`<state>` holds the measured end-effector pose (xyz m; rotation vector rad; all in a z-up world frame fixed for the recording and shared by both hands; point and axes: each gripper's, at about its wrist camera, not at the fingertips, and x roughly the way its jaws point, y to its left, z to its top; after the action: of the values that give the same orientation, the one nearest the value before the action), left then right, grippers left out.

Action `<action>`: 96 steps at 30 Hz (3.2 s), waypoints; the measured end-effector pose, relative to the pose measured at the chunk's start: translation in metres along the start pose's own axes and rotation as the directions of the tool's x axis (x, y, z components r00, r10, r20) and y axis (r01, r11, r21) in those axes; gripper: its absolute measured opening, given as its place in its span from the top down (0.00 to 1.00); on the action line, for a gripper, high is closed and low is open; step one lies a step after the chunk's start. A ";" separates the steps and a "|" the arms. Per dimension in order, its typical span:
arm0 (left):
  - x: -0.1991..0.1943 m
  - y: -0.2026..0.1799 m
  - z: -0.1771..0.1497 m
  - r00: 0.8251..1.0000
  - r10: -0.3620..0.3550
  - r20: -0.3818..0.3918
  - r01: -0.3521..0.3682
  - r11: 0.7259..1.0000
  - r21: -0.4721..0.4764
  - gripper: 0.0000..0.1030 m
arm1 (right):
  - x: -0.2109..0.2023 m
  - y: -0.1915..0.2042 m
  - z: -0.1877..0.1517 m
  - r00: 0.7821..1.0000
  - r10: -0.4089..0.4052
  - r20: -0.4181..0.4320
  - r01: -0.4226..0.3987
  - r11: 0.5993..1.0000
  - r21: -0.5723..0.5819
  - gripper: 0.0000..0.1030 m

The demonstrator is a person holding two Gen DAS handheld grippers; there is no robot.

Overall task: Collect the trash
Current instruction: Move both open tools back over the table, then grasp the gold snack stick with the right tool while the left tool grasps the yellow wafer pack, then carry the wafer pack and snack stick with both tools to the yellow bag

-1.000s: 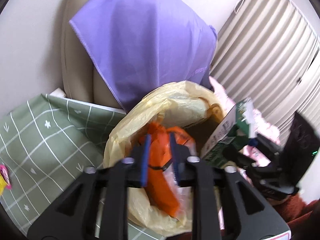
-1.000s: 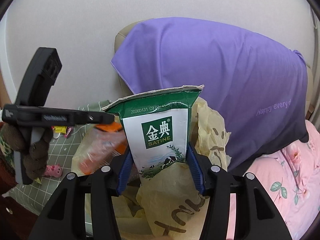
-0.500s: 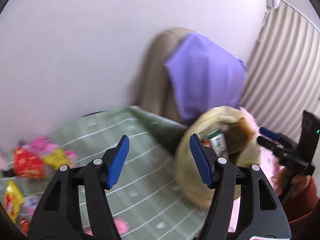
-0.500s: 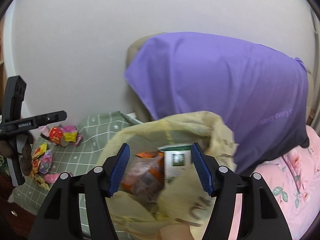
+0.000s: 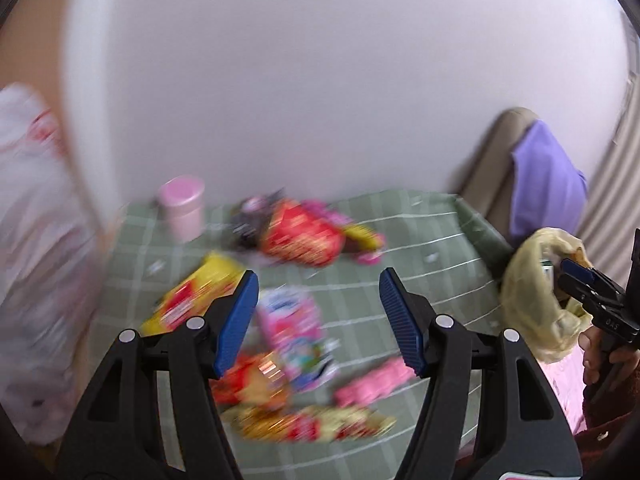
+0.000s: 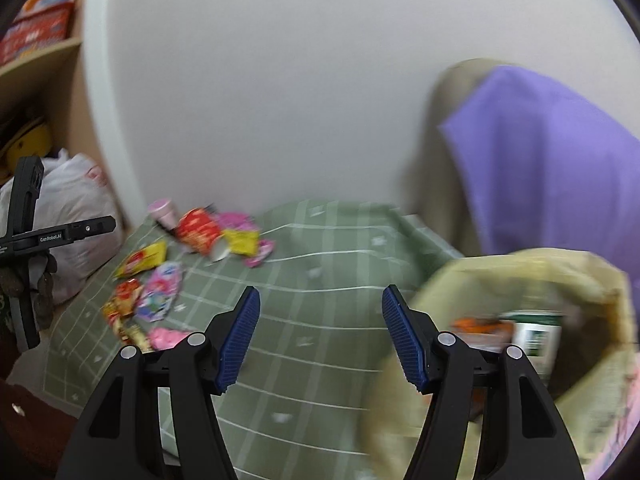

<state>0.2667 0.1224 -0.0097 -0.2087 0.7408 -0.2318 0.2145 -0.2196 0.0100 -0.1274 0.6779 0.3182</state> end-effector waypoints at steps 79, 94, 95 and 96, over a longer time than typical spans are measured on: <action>0.049 0.052 -0.035 0.987 0.076 -0.142 -0.086 0.994 -0.071 0.79 | 0.079 0.027 -0.053 0.974 0.124 -0.190 -0.108 0.990 0.090 0.33; 0.036 0.032 -0.033 0.992 0.053 -0.111 -0.057 0.998 -0.033 0.79 | 0.111 0.040 -0.087 0.961 0.038 -0.272 -0.050 0.998 -0.035 0.61; 0.036 0.032 -0.033 0.993 0.052 -0.109 -0.055 0.998 -0.030 0.79 | 0.111 0.040 -0.087 0.959 0.035 -0.282 -0.046 0.998 -0.034 0.67; 0.033 0.030 -0.032 0.994 0.048 -0.103 -0.051 0.998 -0.030 0.79 | 0.110 0.040 -0.086 0.959 0.035 -0.282 -0.044 0.999 -0.025 0.69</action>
<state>0.2723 0.1385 -0.0626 -0.2100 0.8506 -0.1843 0.2309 -0.1738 -0.1268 -0.1917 0.9590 0.3527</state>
